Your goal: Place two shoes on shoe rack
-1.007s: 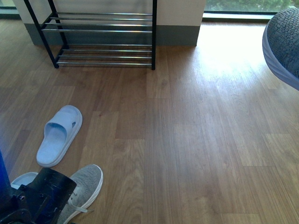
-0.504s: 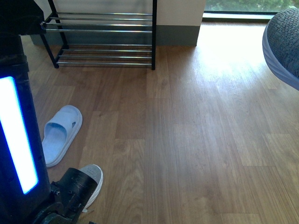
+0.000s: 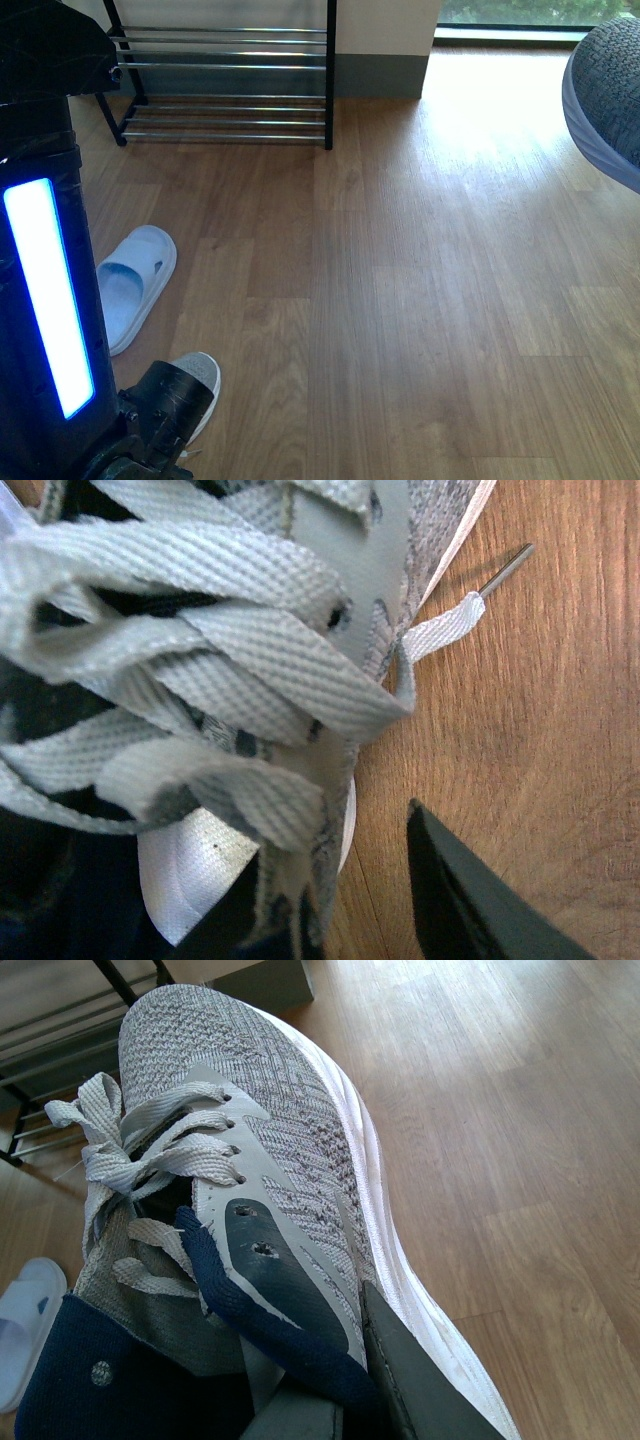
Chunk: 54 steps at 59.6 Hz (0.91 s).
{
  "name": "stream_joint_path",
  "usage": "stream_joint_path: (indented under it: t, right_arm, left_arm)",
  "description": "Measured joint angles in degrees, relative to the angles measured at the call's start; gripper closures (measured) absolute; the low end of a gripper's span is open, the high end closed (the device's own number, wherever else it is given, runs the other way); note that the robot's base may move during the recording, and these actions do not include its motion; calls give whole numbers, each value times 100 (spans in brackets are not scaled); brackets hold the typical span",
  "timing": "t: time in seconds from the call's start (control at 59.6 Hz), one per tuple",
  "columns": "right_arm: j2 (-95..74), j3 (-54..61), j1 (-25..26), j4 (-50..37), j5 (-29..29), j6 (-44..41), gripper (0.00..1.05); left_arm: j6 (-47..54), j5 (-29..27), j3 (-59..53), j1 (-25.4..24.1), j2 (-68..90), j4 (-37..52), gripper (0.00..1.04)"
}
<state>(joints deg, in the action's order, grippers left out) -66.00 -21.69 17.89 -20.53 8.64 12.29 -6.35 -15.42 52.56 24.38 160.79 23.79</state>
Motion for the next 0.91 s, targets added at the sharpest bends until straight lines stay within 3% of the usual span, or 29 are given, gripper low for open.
stream_joint_path:
  t: [0.185,0.369,0.906]
  right_arm:
    - [0,0,0,0,0,0,103]
    - [2,0,0,0,0,0,103]
    - [0,0,0,0,-2,0,103]
  left_arm:
    - [-190,70,-116,-26,-50,142,103]
    - [-649,577,-531,-157,-809,317,103]
    - [-973,699,-2496,-850,-5536,393,103]
